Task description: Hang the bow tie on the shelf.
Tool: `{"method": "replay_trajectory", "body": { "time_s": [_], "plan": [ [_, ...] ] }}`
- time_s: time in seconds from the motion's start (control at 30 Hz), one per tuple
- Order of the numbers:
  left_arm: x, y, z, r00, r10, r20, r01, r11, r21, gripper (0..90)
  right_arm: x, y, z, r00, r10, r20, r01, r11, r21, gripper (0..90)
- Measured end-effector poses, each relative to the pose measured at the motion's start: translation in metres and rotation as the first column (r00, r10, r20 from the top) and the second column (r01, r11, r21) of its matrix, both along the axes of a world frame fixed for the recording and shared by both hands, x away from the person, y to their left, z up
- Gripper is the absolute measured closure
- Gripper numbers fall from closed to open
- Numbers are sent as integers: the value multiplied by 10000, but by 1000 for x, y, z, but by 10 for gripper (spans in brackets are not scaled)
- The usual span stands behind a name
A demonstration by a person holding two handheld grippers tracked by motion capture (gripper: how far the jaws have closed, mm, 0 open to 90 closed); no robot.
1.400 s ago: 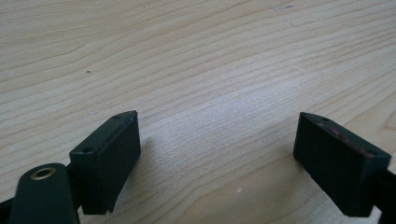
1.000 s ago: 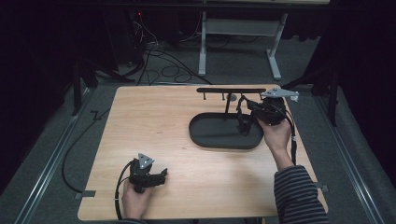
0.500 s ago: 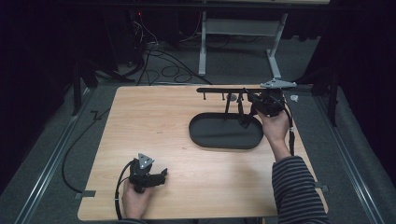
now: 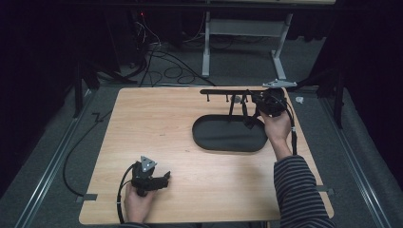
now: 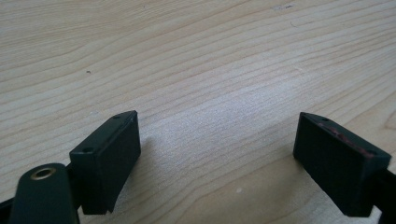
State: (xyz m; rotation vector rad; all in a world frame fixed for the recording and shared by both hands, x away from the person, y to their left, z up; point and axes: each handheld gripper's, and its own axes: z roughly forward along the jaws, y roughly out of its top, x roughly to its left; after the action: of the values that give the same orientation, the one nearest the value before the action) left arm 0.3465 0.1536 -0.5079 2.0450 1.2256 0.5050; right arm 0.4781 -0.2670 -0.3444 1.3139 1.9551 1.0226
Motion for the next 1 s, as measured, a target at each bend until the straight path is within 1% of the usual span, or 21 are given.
{"method": "replay_trajectory", "body": {
  "time_s": [0.1,0.17,0.23,0.3,0.5,0.63,0.73,0.87,1.0],
  "plan": [
    [0,0,0,10000,2,0,-2,10000,0,153,1,0,-1,10000,-41,-38,41,10000,-24,867],
    [0,0,0,10000,2,-1,-2,10000,2,153,1,1,-1,10000,-28,-59,27,9999,-147,867],
    [0,0,0,10000,2,-1,-2,10000,0,153,1,1,-2,9999,-23,-132,22,9999,-114,866],
    [0,0,0,10000,1,-1,-1,10000,-1,153,1,2,-5,9998,13,-219,-17,9998,-184,863],
    [0,0,0,10000,2,-1,-2,10000,2,153,2,-1,-14,9988,-54,-489,47,9999,-140,854],
    [0,0,0,10000,3,0,-3,10000,-1,153,3,-1,-16,9985,-34,-546,28,9999,-119,854],
    [0,0,0,10000,1,-2,-1,10000,0,153,5,-1,-18,9977,-83,-675,76,9999,-107,848],
    [0,0,0,10000,3,-3,-3,10000,-2,153,9,-1,-23,9958,-175,-900,161,9997,-168,859],
    [0,0,0,10000,5,-2,-5,10000,-4,153,10,1,-26,9952,-143,-967,123,9997,-211,868]
  ]
}}
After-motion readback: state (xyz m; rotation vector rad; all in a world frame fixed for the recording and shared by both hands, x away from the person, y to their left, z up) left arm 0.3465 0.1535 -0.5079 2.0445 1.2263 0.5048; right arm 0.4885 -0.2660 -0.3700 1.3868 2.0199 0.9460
